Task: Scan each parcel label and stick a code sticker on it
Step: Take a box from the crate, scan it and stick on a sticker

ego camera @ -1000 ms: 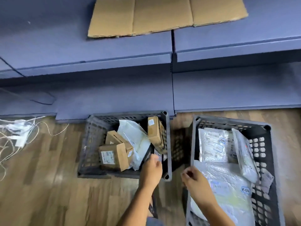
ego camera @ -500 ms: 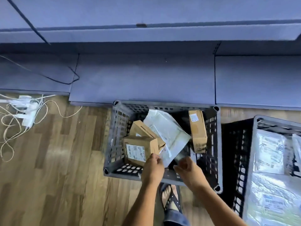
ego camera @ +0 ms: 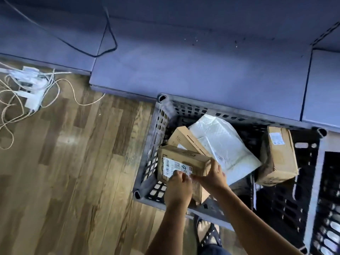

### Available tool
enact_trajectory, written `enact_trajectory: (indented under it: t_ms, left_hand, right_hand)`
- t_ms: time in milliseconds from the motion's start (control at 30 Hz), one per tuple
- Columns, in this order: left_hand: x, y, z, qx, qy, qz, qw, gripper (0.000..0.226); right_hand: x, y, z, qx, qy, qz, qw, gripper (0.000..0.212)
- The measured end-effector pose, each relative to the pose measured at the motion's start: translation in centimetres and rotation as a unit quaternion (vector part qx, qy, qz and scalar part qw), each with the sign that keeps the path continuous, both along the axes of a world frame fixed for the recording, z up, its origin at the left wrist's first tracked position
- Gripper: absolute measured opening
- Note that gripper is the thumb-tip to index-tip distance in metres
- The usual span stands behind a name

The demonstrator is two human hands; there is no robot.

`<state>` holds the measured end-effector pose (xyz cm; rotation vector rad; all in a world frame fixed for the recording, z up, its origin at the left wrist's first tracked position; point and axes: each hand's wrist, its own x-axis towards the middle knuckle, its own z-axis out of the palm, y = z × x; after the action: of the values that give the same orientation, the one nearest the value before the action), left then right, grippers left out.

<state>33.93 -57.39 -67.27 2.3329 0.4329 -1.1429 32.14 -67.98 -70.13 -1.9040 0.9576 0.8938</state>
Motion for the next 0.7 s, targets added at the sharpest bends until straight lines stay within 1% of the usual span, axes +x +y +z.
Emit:
enact_trajectory:
  t_ms: [67,133,200,233,300,367,400,500,567,600,633,700]
  left_hand:
    - [-0.2,0.2,-0.3,-0.013,0.014,0.031,0.999,0.031]
    - [-0.5,0.3,-0.6,-0.02,0.025,0.057,0.998,0.031]
    - [-0.7,0.4,-0.6,-0.023,0.036,0.069,0.997,0.031]
    - [-0.9,0.5,-0.5,-0.023,0.042,0.073,0.996,0.031]
    - [-0.9,0.7,-0.1,-0.024,0.048,0.075,0.996,0.028]
    - [-0.7,0.7,0.6,-0.029,0.048,0.076,0.995,0.028]
    - [-0.5,0.7,1.0,-0.028,0.044,0.075,0.996,0.029]
    - [-0.3,0.7,3.0,-0.025,0.038,0.088,0.995,0.03]
    - [-0.1,0.7,5.1,-0.029,0.032,0.089,0.995,0.033]
    - [0.2,0.6,6.3,-0.032,0.026,0.088,0.995,0.034]
    - [0.4,0.5,7.5,-0.036,0.023,0.096,0.995,0.034]
    - [0.8,0.3,10.1,-0.046,0.026,0.12,0.991,0.035]
  right_hand:
    - [0.4,0.5,-0.8,-0.013,-0.004,-0.019,1.0,0.084]
    - [0.8,0.7,-1.1,-0.032,-0.023,-0.053,0.998,0.069]
    - [1.0,0.8,-0.9,-0.05,-0.033,-0.063,0.996,0.058]
    - [1.1,0.9,-0.6,-0.058,-0.043,-0.058,0.996,0.056]
    - [1.2,1.0,-0.2,-0.065,-0.075,-0.043,0.994,0.06]
    - [1.5,0.9,0.9,-0.048,-0.095,-0.03,0.994,0.066]
    - [1.6,0.7,1.6,-0.042,-0.101,-0.019,0.994,0.065]
    - [1.6,-0.4,4.7,-0.033,-0.12,0.0,0.992,0.05]
    - [1.0,-1.7,7.6,-0.007,-0.128,-0.036,0.991,0.039]
    - [0.6,-2.6,9.1,0.014,-0.133,-0.076,0.988,0.036]
    - [0.3,-3.4,10.6,0.041,-0.135,-0.124,0.982,0.035]
    - [-0.4,-5.0,13.6,0.076,-0.152,-0.199,0.965,0.039]
